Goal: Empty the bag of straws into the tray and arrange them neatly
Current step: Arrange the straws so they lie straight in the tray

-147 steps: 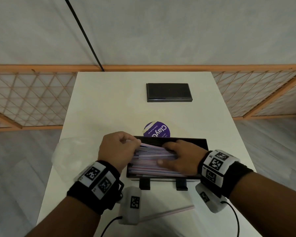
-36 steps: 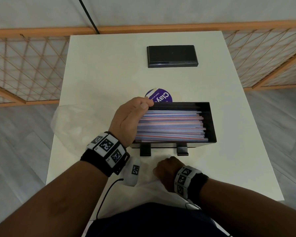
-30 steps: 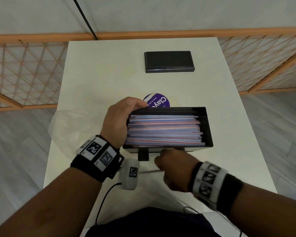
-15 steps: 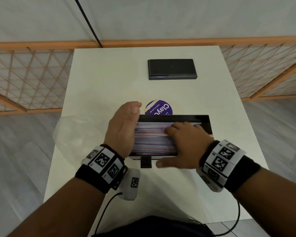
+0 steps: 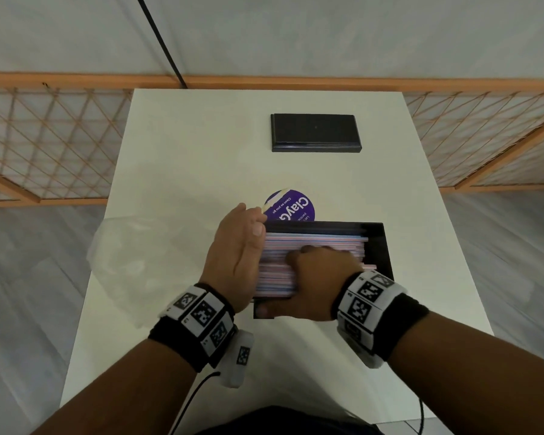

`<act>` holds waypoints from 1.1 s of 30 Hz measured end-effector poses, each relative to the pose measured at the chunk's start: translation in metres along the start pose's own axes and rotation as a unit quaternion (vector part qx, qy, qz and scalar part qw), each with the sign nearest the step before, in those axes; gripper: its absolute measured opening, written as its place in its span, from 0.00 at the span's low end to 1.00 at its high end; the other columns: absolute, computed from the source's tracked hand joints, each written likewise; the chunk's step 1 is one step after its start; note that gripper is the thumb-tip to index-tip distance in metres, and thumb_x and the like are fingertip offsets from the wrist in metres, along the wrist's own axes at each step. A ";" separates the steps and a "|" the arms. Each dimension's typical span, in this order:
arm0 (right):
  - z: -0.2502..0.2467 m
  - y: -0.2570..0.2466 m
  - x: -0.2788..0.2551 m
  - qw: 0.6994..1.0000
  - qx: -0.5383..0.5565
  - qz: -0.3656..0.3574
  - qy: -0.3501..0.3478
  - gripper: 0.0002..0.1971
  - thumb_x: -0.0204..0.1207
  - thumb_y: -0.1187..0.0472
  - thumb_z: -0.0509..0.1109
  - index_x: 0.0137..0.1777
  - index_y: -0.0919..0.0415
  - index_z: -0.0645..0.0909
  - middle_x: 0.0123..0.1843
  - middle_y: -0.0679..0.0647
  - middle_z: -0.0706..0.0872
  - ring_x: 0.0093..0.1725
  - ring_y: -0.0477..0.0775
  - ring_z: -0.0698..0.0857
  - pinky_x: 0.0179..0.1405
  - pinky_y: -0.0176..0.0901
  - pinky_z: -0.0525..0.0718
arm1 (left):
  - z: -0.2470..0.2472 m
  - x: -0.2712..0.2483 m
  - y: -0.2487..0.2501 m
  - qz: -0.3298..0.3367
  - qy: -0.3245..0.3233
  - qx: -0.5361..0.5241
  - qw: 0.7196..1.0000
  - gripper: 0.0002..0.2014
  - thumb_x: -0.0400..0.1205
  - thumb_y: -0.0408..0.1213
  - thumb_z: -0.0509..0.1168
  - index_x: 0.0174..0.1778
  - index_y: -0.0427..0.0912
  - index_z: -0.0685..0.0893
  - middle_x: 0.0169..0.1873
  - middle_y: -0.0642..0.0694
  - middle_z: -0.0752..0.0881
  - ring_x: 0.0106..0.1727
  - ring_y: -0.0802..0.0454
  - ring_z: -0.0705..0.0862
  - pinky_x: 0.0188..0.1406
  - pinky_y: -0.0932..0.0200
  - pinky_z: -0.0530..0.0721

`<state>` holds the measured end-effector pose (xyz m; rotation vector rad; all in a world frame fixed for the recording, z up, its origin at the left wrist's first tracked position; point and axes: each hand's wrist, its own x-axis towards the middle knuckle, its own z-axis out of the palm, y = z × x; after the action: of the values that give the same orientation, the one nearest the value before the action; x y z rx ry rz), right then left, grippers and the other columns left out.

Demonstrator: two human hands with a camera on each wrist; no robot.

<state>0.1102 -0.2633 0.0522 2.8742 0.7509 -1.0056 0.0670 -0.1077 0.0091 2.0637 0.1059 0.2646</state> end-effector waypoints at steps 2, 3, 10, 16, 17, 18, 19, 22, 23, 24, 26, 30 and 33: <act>0.000 -0.003 0.000 1.000 -0.004 0.000 0.009 0.54 0.46 0.08 0.55 0.62 0.47 0.77 0.57 0.47 0.85 0.57 0.56 0.84 0.59 0.53 0.82 | -0.004 0.002 0.002 0.045 -0.015 0.057 0.997 0.23 0.87 0.49 0.51 0.59 0.34 0.83 0.60 0.43 0.84 0.69 0.51 0.75 0.77 0.72 0.62; 0.000 -0.002 -0.001 1.000 -0.005 -0.001 0.016 0.55 0.46 0.08 0.55 0.63 0.48 0.77 0.59 0.47 0.84 0.59 0.56 0.84 0.61 0.55 0.81 | -0.006 0.003 0.005 0.065 -0.023 0.101 0.992 0.22 0.86 0.49 0.54 0.60 0.34 0.83 0.62 0.41 0.85 0.70 0.47 0.76 0.78 0.65 0.65; -0.003 0.024 -0.014 0.996 -0.055 -0.012 0.075 0.54 0.46 0.15 0.53 0.70 0.46 0.71 0.63 0.46 0.77 0.62 0.55 0.77 0.67 0.58 0.74 | -0.006 0.006 0.054 0.075 -0.311 0.313 0.894 0.36 0.67 0.61 0.60 0.70 0.48 0.73 0.65 0.51 0.78 0.67 0.50 0.76 0.70 0.47 0.79; 0.006 0.030 -0.006 0.999 -0.029 -0.031 0.027 0.45 0.61 0.29 0.73 0.76 0.46 0.66 0.72 0.45 0.77 0.71 0.56 0.77 0.74 0.61 0.72 | 0.019 0.007 0.044 0.004 -0.373 0.434 0.820 0.46 0.73 0.60 0.72 0.83 0.48 0.60 0.79 0.50 0.69 0.82 0.47 0.67 0.84 0.42 0.64; 0.006 0.031 -0.007 0.999 -0.027 -0.030 0.024 0.42 0.62 0.30 0.73 0.74 0.46 0.68 0.71 0.45 0.78 0.70 0.55 0.77 0.74 0.60 0.73 | 0.020 0.006 0.044 0.000 -0.372 0.439 0.818 0.42 0.74 0.58 0.72 0.81 0.49 0.62 0.77 0.50 0.72 0.79 0.47 0.71 0.83 0.42 0.66; 0.006 0.031 -0.007 0.999 -0.030 -0.026 0.025 0.40 0.62 0.30 0.73 0.73 0.46 0.69 0.70 0.45 0.79 0.69 0.56 0.78 0.73 0.60 0.73 | 0.020 0.006 0.045 -0.003 -0.369 0.442 0.817 0.39 0.75 0.58 0.71 0.79 0.50 0.65 0.75 0.50 0.74 0.77 0.47 0.73 0.82 0.43 0.67; 0.005 0.030 -0.007 0.999 -0.037 -0.023 0.031 0.40 0.62 0.29 0.72 0.72 0.46 0.70 0.70 0.46 0.78 0.69 0.56 0.78 0.73 0.60 0.73 | 0.020 0.007 0.045 -0.007 -0.366 0.445 0.817 0.36 0.75 0.58 0.71 0.77 0.50 0.67 0.73 0.50 0.76 0.74 0.48 0.75 0.81 0.43 0.69; 0.009 0.029 -0.005 0.998 -0.040 -0.021 0.036 0.45 0.60 0.27 0.71 0.75 0.47 0.67 0.74 0.48 0.73 0.72 0.58 0.76 0.73 0.64 0.72 | 0.021 0.009 0.044 -0.015 -0.370 0.440 0.818 0.36 0.74 0.59 0.70 0.76 0.51 0.68 0.71 0.50 0.77 0.72 0.48 0.77 0.79 0.44 0.71; 0.011 0.030 -0.005 0.999 -0.037 -0.022 0.028 0.46 0.60 0.27 0.71 0.77 0.47 0.65 0.76 0.48 0.73 0.73 0.58 0.76 0.74 0.65 0.72 | 0.021 0.009 0.044 -0.014 -0.370 0.438 0.819 0.37 0.74 0.59 0.71 0.77 0.52 0.68 0.71 0.50 0.76 0.72 0.48 0.77 0.79 0.44 0.72; 0.012 0.030 -0.004 0.999 -0.036 -0.023 0.023 0.47 0.60 0.27 0.71 0.78 0.47 0.64 0.76 0.48 0.73 0.73 0.58 0.76 0.74 0.65 0.72 | 0.022 0.009 0.043 -0.014 -0.371 0.436 0.820 0.38 0.74 0.59 0.71 0.77 0.52 0.67 0.71 0.51 0.76 0.72 0.48 0.77 0.79 0.44 0.72; 0.012 0.031 -0.004 0.999 -0.042 -0.022 0.020 0.45 0.61 0.29 0.72 0.76 0.46 0.64 0.73 0.47 0.77 0.71 0.58 0.77 0.74 0.63 0.71 | 0.022 0.009 0.042 -0.015 -0.369 0.430 0.824 0.39 0.74 0.58 0.72 0.79 0.53 0.65 0.73 0.51 0.75 0.74 0.47 0.76 0.79 0.44 0.72; 0.009 0.031 -0.004 0.998 -0.049 -0.019 0.034 0.42 0.59 0.29 0.71 0.73 0.44 0.68 0.71 0.47 0.74 0.70 0.58 0.74 0.73 0.64 0.69 | 0.023 0.009 0.039 0.011 -0.354 0.434 0.828 0.40 0.72 0.61 0.71 0.78 0.53 0.66 0.76 0.50 0.69 0.79 0.47 0.69 0.81 0.42 0.68; 0.011 0.031 -0.001 0.999 -0.024 -0.026 0.022 0.44 0.59 0.29 0.72 0.75 0.45 0.66 0.74 0.46 0.74 0.73 0.56 0.74 0.75 0.64 0.70 | 0.023 0.010 0.035 0.000 -0.364 0.420 0.831 0.42 0.72 0.61 0.72 0.80 0.53 0.65 0.76 0.51 0.72 0.79 0.48 0.71 0.82 0.42 0.68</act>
<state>0.1173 -0.2931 0.0396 2.8579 0.8446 -0.9190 0.0809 -0.1431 0.0304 2.8853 -0.3053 -0.7154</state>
